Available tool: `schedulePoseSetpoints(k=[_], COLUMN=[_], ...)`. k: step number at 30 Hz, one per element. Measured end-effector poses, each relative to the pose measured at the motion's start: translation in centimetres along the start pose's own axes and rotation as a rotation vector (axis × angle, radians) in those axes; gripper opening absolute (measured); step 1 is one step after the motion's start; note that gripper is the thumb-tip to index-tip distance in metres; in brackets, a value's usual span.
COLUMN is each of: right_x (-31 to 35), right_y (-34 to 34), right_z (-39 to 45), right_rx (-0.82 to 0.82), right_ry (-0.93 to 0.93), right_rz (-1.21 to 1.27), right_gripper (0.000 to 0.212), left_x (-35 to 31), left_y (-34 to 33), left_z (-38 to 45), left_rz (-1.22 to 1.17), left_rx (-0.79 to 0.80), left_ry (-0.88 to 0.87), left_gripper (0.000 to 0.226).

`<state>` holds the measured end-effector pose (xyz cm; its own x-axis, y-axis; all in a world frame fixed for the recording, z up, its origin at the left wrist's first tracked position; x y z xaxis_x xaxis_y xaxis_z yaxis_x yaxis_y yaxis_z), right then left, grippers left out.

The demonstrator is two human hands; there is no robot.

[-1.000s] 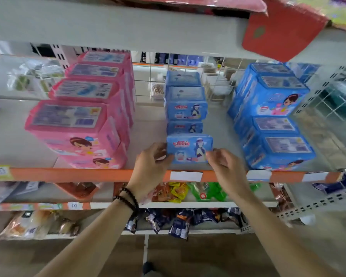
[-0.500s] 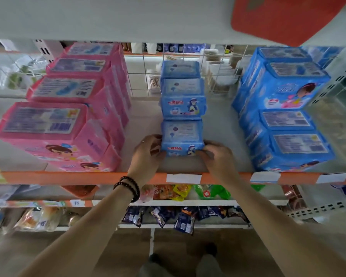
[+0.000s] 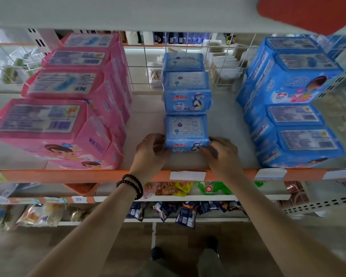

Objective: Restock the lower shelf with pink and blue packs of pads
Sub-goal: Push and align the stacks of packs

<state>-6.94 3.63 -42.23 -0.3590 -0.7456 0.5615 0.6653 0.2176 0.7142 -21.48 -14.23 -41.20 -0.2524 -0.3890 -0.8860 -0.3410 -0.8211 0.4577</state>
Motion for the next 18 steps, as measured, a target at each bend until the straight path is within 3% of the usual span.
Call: schedulePoseSetpoints(k=[4, 10, 14, 18], right_x=[0.0, 0.2, 0.9, 1.5], right_y=[0.3, 3.1, 5.0, 6.9], right_z=[-0.2, -3.3, -5.4, -6.2], right_rx=[-0.031, -0.093, -0.069, -0.077], right_ry=[-0.033, -0.043, -0.038, -0.031], right_rz=[-0.039, -0.075, -0.104, -0.059], right_gripper=[0.044, 0.064, 0.063, 0.065], left_x=[0.2, 0.4, -1.1, -2.4], left_y=[0.3, 0.6, 0.4, 1.3], left_z=[-0.5, -3.3, -6.8, -9.0], left_rz=[0.016, 0.022, 0.053, 0.256], left_rx=[-0.015, -0.115, -0.065, -0.118], left_ry=[-0.058, -0.411, -0.421, -0.411], left_gripper=[0.04, 0.046, 0.05, 0.058])
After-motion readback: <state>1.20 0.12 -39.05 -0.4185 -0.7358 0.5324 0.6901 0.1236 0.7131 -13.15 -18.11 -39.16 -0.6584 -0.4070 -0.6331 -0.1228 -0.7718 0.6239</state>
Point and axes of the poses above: each hand's wrist, its own z-axis towards the middle knuckle, its own y-axis out of the back of the hand, x = y × z, the point moved 1 cm from there along z, towards the middle knuckle, and after that the axes turned 11 degrees about -x, right-handed, at the moved point
